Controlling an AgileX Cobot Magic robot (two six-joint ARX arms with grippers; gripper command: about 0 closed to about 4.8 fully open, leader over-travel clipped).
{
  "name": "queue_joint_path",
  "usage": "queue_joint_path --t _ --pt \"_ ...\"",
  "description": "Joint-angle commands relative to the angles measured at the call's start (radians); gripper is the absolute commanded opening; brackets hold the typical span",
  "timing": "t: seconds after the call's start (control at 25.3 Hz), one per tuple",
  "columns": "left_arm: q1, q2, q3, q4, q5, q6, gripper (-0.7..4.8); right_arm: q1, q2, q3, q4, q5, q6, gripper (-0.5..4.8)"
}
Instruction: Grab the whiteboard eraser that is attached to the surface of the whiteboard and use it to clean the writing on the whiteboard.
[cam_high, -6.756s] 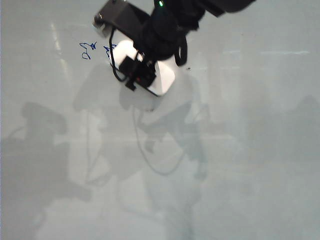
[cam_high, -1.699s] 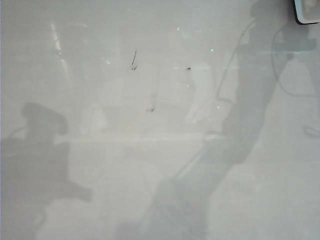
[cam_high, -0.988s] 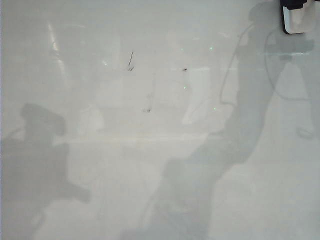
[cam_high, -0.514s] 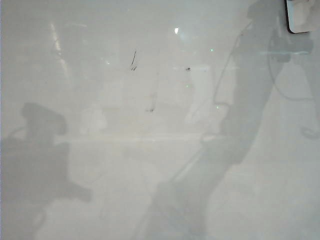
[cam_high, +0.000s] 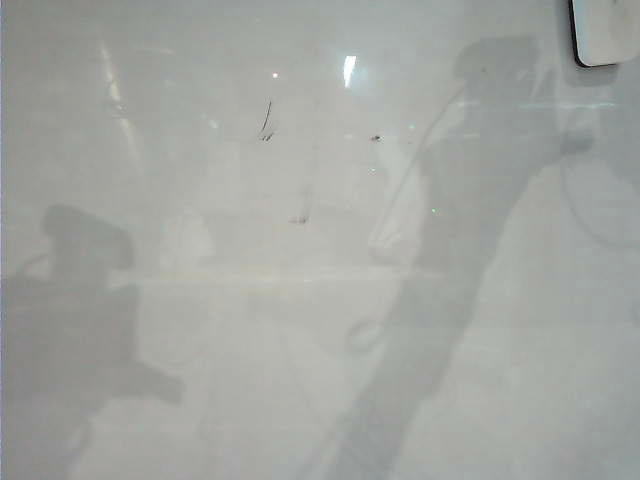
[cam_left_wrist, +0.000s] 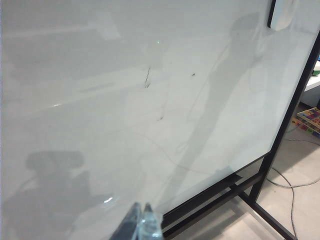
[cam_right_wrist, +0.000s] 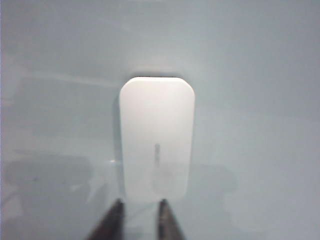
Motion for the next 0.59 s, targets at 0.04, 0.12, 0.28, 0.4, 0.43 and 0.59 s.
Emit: queue_joint_path --t 0.04,0.12,0.28,0.4,0.43,0.59 --pt "0.000 0.002 0.001 0.012 0.003 0.000 -0.02 0.001 -0.105 -0.045 -0.069 -0.001 0.001 -0.09" --pt "0.000 0.002 0.001 0.012 0.003 0.000 -0.02 0.001 -0.178 -0.080 -0.096 -0.001 0.002 -0.06" --pt "0.000 0.002 0.001 0.012 0.003 0.000 -0.02 0.001 -0.345 -0.161 -0.161 -0.001 0.039 -0.06" --pt "0.000 0.002 0.001 0.012 0.003 0.000 -0.02 0.001 -0.490 -0.241 -0.185 -0.001 0.053 -0.06" --pt "0.000 0.002 0.001 0.012 0.004 0.000 -0.02 0.001 -0.549 -0.279 -0.191 -0.002 0.053 -0.06" --pt "0.000 0.002 0.001 0.012 0.003 0.000 -0.02 0.001 -0.671 -0.372 -0.208 -0.001 0.053 -0.06"
